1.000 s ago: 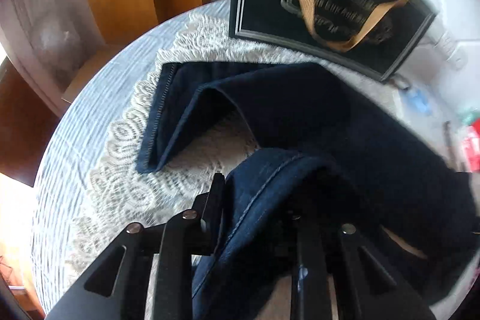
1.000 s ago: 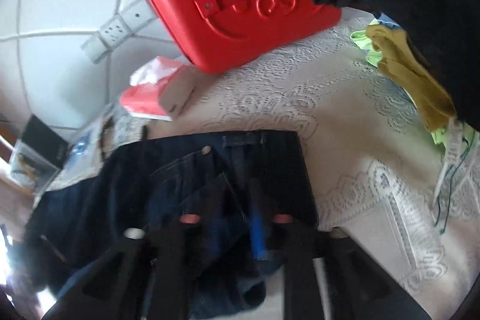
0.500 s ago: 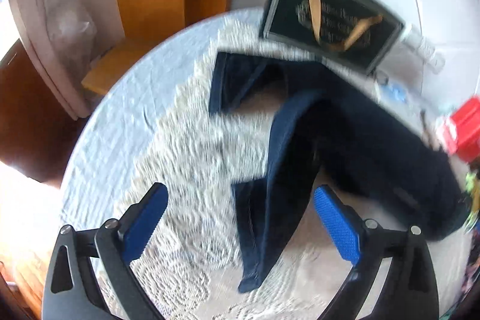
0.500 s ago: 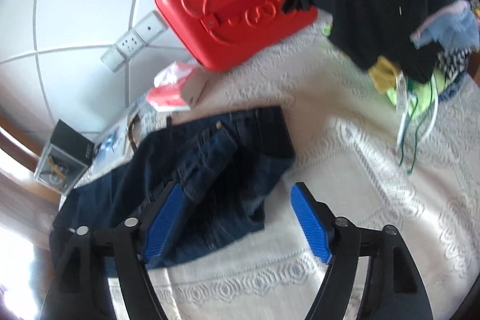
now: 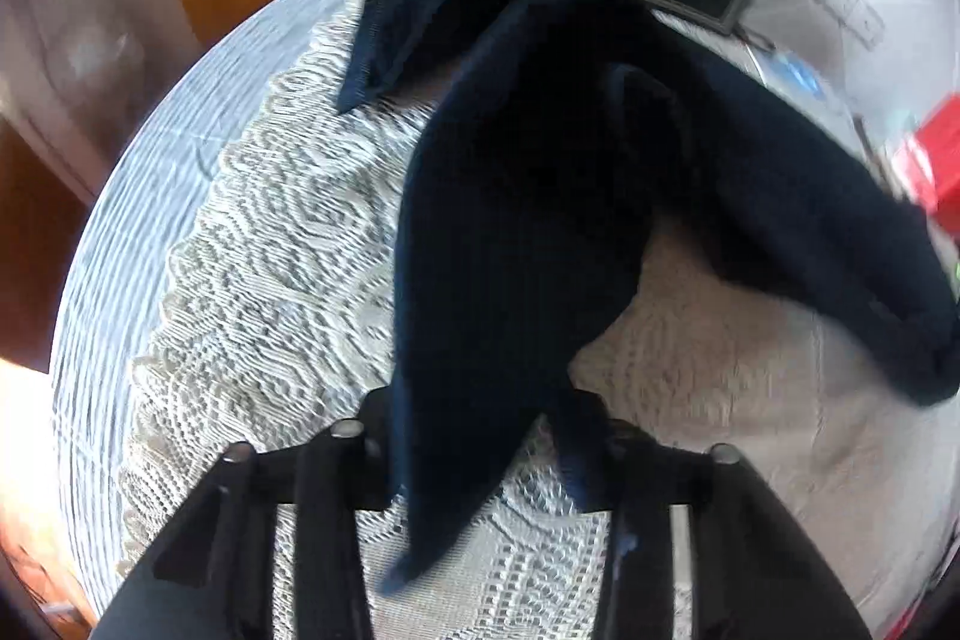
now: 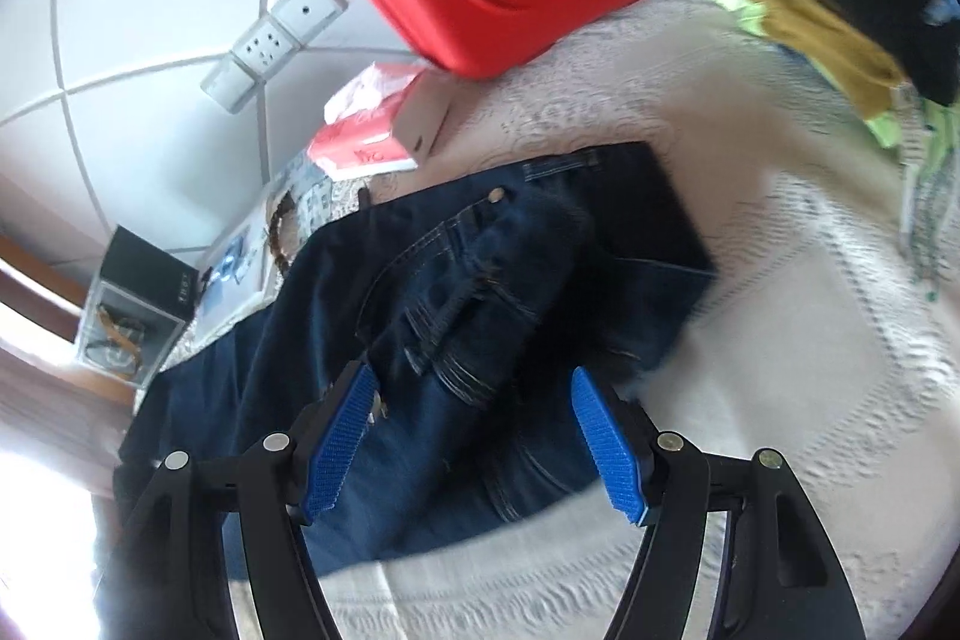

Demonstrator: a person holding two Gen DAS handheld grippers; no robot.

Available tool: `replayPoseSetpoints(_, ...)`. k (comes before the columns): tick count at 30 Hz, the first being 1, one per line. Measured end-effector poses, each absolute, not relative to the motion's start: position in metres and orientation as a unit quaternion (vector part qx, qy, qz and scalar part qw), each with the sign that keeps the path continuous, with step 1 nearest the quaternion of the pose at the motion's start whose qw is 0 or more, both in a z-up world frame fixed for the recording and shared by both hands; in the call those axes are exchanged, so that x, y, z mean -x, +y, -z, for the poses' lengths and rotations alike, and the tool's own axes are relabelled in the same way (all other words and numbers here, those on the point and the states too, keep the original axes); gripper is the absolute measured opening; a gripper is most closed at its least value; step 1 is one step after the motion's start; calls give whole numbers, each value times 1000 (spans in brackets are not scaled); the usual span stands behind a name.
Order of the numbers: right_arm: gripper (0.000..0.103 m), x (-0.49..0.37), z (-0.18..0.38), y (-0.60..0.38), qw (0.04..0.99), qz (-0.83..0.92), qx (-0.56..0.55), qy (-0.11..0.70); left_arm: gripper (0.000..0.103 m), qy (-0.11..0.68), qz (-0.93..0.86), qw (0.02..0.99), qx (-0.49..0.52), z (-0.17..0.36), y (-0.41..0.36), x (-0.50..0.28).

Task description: Fold clothes

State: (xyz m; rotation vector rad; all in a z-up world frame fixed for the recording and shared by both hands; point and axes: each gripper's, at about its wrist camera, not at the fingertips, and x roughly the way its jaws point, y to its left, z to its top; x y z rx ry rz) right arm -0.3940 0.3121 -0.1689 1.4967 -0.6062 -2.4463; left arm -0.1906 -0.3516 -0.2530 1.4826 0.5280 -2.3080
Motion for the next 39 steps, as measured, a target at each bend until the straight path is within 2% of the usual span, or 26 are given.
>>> replayPoseSetpoints(1,67,400,174,304,101,831,-509,-200,24,197,813,178,-518,251,-359,190)
replayPoseSetpoints(2,44,406,178,295,99,832,-512,-187,21,211,811,182,-514,249,-367,189)
replayPoseSetpoints(3,13,410,181,288,96,833,-517,-170,19,224,809,185,-511,247,-374,188)
replayPoseSetpoints(6,12,414,174,272,72,849,-510,-116,14,244,808,202,-497,232,-393,179)
replayPoseSetpoints(9,12,396,146,278,77,866,-486,-95,14,250,817,207,-477,210,-402,157)
replayPoseSetpoints(14,12,309,96,330,91,885,-446,-100,14,240,816,211,-481,195,-402,107)
replayPoseSetpoints(18,12,232,102,391,79,879,-455,-116,14,220,811,214,-497,199,-396,71)
replayPoseSetpoints(20,12,202,124,423,71,868,-474,-129,15,201,804,222,-514,205,-394,58)
replayPoseSetpoints(23,12,180,163,448,65,847,-510,-138,21,202,796,232,-521,206,-398,39)
replayPoseSetpoints(26,19,171,194,462,59,834,-524,-164,44,212,808,227,-501,195,-394,25)
replayPoseSetpoints(28,21,169,199,467,71,837,-511,-182,67,208,823,221,-480,183,-390,16)
replayPoseSetpoints(32,36,169,199,461,94,843,-498,-179,67,210,844,210,-447,167,-384,3)
replayPoseSetpoints(36,49,173,205,451,101,844,-498,-173,67,194,846,209,-451,178,-379,1)
replayPoseSetpoints(39,52,175,215,450,100,841,-502,-175,67,191,836,224,-463,196,-382,5)
